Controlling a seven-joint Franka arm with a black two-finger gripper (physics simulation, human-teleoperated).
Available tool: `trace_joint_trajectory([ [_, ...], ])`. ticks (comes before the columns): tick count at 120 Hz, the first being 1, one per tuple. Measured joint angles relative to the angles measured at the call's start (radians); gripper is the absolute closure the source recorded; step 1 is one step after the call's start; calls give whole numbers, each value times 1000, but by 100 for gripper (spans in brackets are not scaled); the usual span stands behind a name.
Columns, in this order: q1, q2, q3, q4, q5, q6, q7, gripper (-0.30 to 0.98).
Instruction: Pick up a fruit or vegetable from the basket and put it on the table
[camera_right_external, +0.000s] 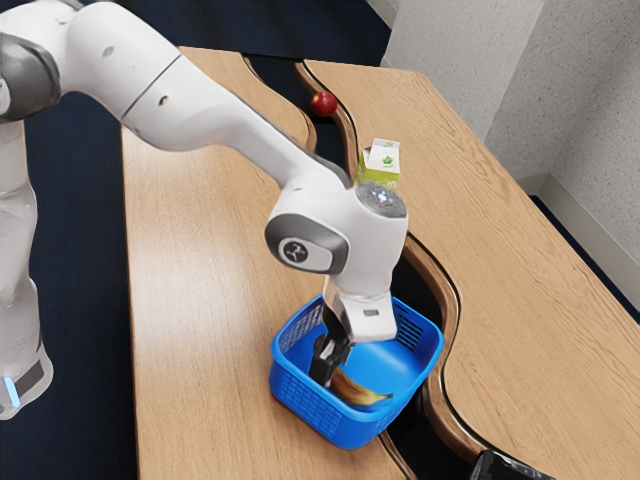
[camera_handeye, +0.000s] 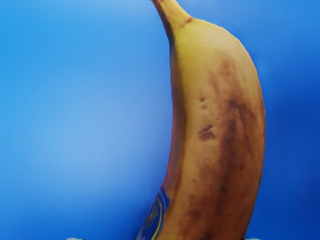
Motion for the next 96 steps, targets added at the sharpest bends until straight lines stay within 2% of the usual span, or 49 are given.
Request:
trace_joint_trajectory([
  [21, -2, 2, 1, 1, 2, 4, -1, 52],
  [34, 3, -11, 0, 6, 3, 4, 0, 54],
  [66, 0, -194, -4, 18, -8, -27, 3, 54],
  [80, -1, -310, 51, 55, -18, -86, 5, 55],
  [96, 0, -391, 185, 77, -23, -164, 10, 55],
])
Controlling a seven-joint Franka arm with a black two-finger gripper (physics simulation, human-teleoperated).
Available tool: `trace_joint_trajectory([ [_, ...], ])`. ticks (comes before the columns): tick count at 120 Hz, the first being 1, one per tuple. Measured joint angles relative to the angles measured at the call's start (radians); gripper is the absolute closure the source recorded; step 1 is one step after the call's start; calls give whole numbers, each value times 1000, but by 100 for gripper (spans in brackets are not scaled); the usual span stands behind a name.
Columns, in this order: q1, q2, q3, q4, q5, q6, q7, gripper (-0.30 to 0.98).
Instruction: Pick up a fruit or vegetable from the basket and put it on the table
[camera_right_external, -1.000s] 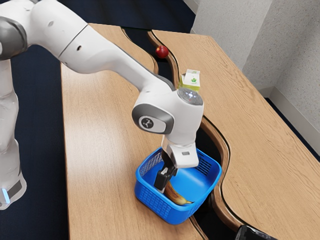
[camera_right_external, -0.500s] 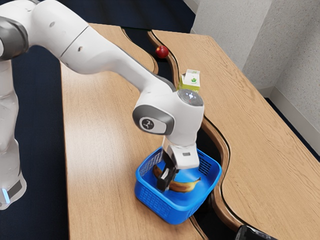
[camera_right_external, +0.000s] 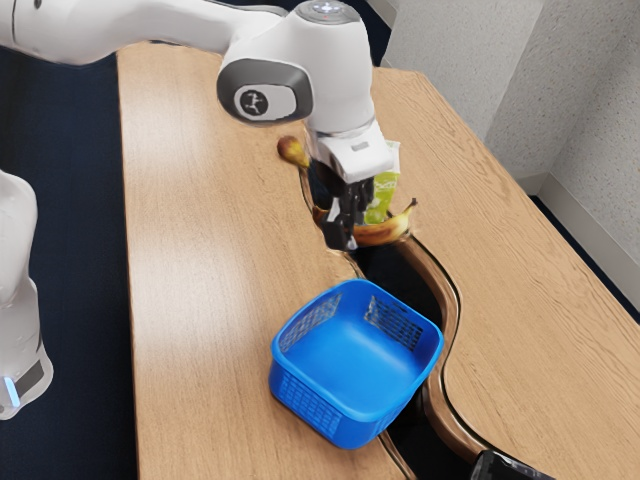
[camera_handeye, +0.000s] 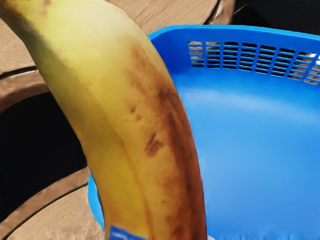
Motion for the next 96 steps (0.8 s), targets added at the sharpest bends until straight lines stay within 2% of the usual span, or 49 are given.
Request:
trace_joint_trajectory([
  [9, 2, -4, 73, 3, 2, -32, 3, 56],
  [35, 4, 15, 198, 0, 14, -82, 13, 55],
  [54, 5, 29, 248, -1, 26, -96, 20, 55],
  [64, 5, 43, 256, -1, 26, -100, 24, 32],
  [72, 5, 57, 269, -1, 26, -102, 26, 20],
  [83, 6, 63, 283, 0, 28, -104, 27, 10],
  [96, 6, 67, 285, 1, 28, -105, 29, 5],
])
